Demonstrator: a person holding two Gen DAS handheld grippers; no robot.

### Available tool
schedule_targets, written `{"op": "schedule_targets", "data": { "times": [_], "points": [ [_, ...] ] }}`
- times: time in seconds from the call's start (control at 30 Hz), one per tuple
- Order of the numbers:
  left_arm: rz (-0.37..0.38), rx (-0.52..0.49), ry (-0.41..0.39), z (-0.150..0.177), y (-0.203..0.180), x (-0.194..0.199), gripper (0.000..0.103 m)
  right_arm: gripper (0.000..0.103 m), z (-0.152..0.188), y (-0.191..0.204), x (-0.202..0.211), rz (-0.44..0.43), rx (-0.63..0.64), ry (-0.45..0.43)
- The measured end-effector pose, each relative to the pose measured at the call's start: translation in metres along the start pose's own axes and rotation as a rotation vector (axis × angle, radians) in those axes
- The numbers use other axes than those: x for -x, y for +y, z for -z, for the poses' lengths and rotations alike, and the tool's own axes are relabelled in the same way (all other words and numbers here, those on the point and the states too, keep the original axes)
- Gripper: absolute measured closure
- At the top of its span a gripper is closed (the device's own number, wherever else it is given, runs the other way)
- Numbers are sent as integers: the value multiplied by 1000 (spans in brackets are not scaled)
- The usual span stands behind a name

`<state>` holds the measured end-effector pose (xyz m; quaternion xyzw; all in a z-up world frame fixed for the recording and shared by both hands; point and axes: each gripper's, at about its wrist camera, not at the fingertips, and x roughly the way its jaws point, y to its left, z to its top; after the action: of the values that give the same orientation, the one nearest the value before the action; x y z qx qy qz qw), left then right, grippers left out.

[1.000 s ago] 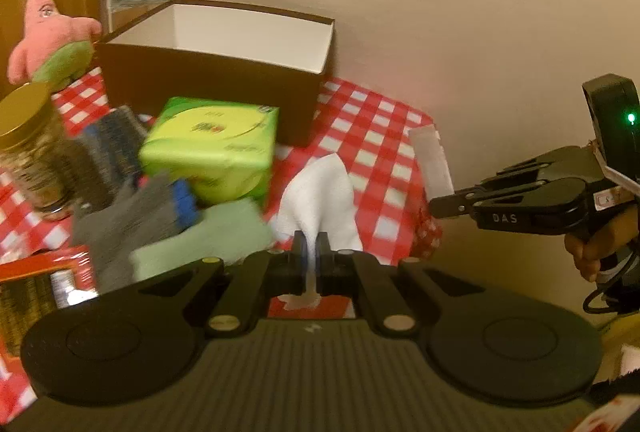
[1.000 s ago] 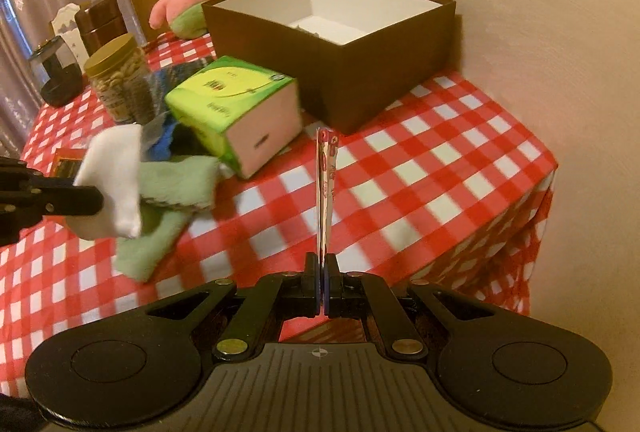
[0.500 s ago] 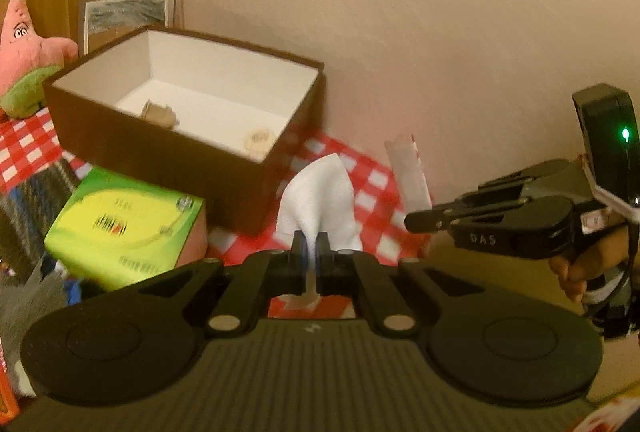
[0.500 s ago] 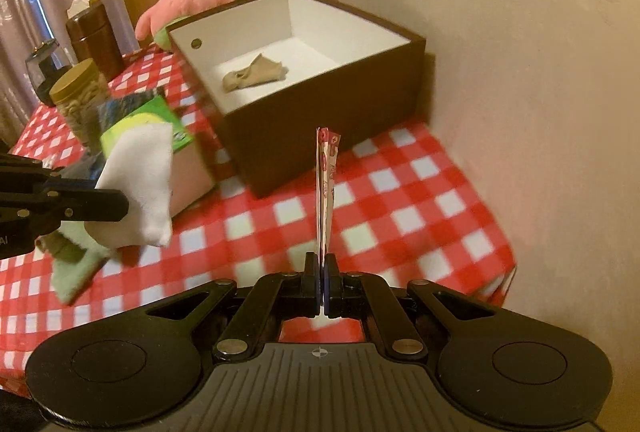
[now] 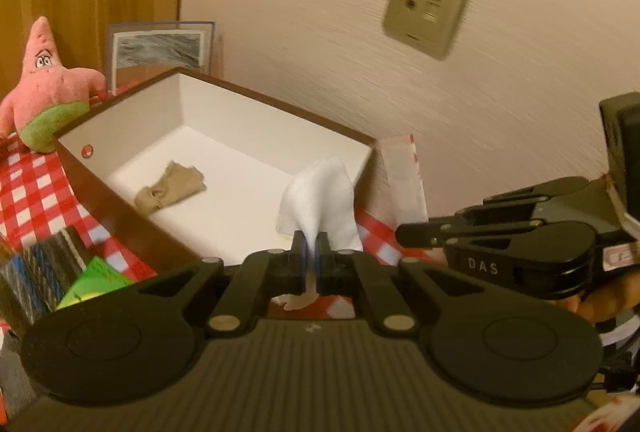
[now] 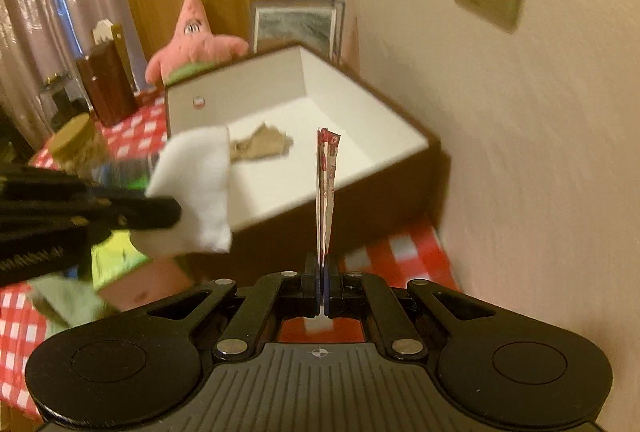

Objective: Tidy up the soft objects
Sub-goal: 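Carry the white cloth and wrapped stick with both grippers over the box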

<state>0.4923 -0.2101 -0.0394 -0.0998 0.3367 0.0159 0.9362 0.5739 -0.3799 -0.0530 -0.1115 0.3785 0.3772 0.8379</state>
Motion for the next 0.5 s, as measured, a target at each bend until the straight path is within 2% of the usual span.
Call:
{"op": "schedule_targets", "data": {
  "times": [0.23,0.5],
  "points": [
    [-82,22,5,-23,13,-31,99,101,-38,-10,-31,-34,43,-22],
    [-136,59,39,-34,28,-61,99,101,-64,-23,-74,-60,86,-14]
  ]
}}
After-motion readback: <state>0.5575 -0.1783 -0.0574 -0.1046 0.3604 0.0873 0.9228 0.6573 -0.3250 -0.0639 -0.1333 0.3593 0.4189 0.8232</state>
